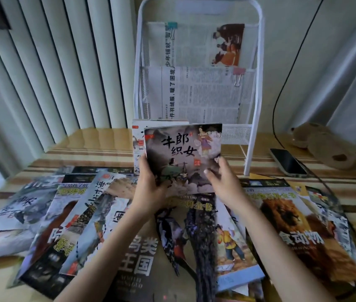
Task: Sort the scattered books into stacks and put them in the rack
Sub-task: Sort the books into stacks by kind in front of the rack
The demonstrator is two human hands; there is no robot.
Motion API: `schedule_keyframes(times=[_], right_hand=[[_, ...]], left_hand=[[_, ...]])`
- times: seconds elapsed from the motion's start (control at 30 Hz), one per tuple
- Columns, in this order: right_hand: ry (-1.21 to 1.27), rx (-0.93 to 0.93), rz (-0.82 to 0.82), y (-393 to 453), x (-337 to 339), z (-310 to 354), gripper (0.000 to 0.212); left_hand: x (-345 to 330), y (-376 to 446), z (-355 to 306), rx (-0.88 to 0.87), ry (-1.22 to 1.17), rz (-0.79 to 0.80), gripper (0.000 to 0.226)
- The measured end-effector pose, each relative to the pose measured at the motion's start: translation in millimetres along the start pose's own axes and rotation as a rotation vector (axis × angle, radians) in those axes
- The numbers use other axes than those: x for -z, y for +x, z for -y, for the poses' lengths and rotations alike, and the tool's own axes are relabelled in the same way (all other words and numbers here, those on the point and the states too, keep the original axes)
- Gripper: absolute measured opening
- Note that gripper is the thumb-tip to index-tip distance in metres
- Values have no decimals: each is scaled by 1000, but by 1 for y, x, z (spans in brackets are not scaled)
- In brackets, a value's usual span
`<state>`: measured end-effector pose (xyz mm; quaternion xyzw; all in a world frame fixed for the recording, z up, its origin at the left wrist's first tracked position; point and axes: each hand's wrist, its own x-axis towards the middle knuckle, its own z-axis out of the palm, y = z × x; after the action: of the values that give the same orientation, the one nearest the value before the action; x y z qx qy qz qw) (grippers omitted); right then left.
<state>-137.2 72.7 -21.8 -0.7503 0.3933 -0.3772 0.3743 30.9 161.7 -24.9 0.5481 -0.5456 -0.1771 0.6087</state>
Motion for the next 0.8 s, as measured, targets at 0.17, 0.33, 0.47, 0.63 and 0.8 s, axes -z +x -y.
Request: schedule_keyframes(times=[0.17, 0.33, 0.47, 0.63, 0.8], right_hand=[[-141, 142, -152, 50, -25, 24, 14], [-381, 39, -116, 88, -69, -10, 24], [-571, -40, -128, 84, -80, -32, 36], [-614, -56, -231, 83, -82, -28, 47], [-620, 137, -388, 72, -73, -7, 25]], left_hand=[[26, 65, 13, -32, 348, -221, 74], [33, 72, 68, 180, 522, -247, 87], [26, 70, 93, 384, 870, -68, 74], [22, 67, 85, 396, 844, -68, 79], [27, 56, 52, 288, 718, -241, 76]])
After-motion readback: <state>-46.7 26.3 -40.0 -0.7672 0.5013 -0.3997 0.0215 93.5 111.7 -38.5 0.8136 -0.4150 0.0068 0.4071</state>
